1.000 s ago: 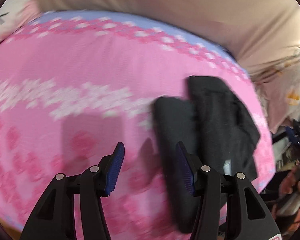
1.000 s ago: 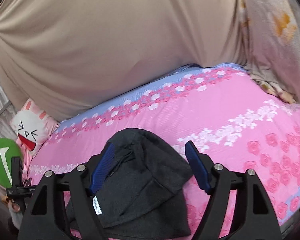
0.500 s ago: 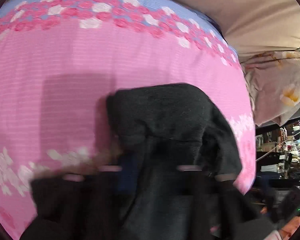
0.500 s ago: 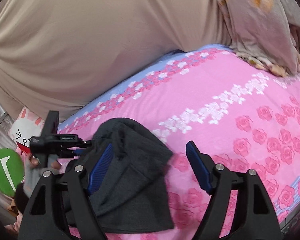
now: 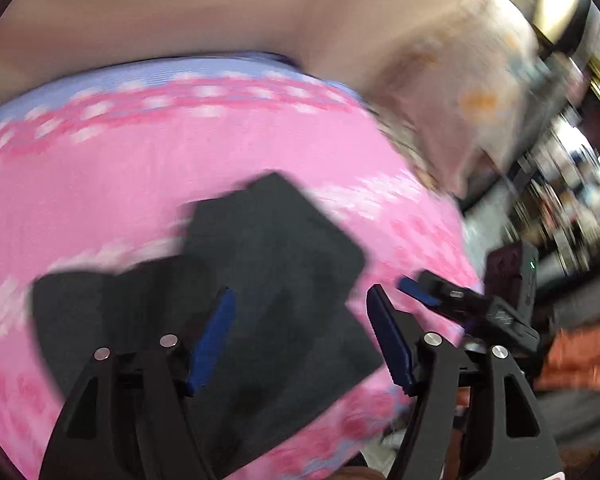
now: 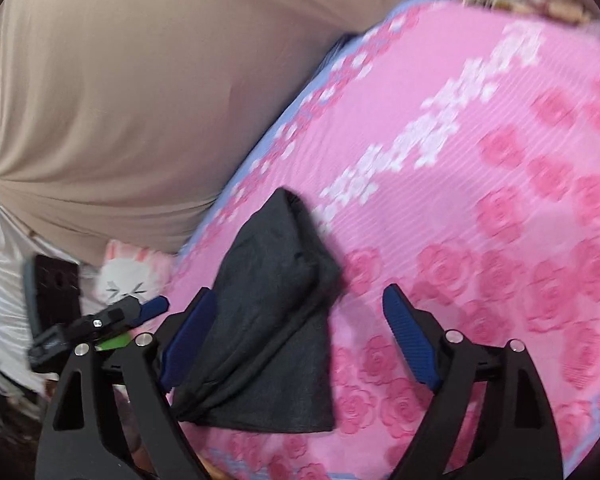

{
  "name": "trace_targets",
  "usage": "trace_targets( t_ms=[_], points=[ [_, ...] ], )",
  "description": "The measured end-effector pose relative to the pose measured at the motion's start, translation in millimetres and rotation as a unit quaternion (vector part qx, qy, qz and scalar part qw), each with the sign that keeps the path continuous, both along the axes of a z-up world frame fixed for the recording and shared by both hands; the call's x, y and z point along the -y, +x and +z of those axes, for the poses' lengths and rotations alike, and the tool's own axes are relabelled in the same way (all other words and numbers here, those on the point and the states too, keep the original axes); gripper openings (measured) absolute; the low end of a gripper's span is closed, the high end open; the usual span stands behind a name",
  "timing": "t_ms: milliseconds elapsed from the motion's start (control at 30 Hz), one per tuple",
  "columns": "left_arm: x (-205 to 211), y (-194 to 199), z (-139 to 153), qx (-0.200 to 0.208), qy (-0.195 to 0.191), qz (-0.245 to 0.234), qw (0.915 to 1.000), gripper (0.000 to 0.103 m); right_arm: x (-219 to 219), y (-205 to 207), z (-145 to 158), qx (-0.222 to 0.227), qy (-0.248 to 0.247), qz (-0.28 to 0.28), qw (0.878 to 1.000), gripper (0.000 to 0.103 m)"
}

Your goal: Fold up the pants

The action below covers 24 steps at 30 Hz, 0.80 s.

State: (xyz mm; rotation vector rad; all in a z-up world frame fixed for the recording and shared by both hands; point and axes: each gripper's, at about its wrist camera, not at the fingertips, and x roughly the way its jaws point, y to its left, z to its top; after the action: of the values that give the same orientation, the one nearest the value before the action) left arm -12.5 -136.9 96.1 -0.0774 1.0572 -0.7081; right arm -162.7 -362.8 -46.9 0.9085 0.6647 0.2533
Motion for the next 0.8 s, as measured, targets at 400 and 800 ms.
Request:
trace_targets(
  t_ms=[400, 800],
  points=[
    [-168.3, -10.0, -19.6, -0.018, 0.033, 0.214, 0.9762, 0.066, -68.9, 17.5, 91.3, 0.096, -0.053, 0.028, 0.994, 0.018],
    [-183.9, -25.7, -76.4, -0.110, -0.001, 0.175, 0.9783, 0.067, -50.1, -58.1, -3.3, -0.066, -0.085, -0.078, 0.991, 0.044]
  ],
)
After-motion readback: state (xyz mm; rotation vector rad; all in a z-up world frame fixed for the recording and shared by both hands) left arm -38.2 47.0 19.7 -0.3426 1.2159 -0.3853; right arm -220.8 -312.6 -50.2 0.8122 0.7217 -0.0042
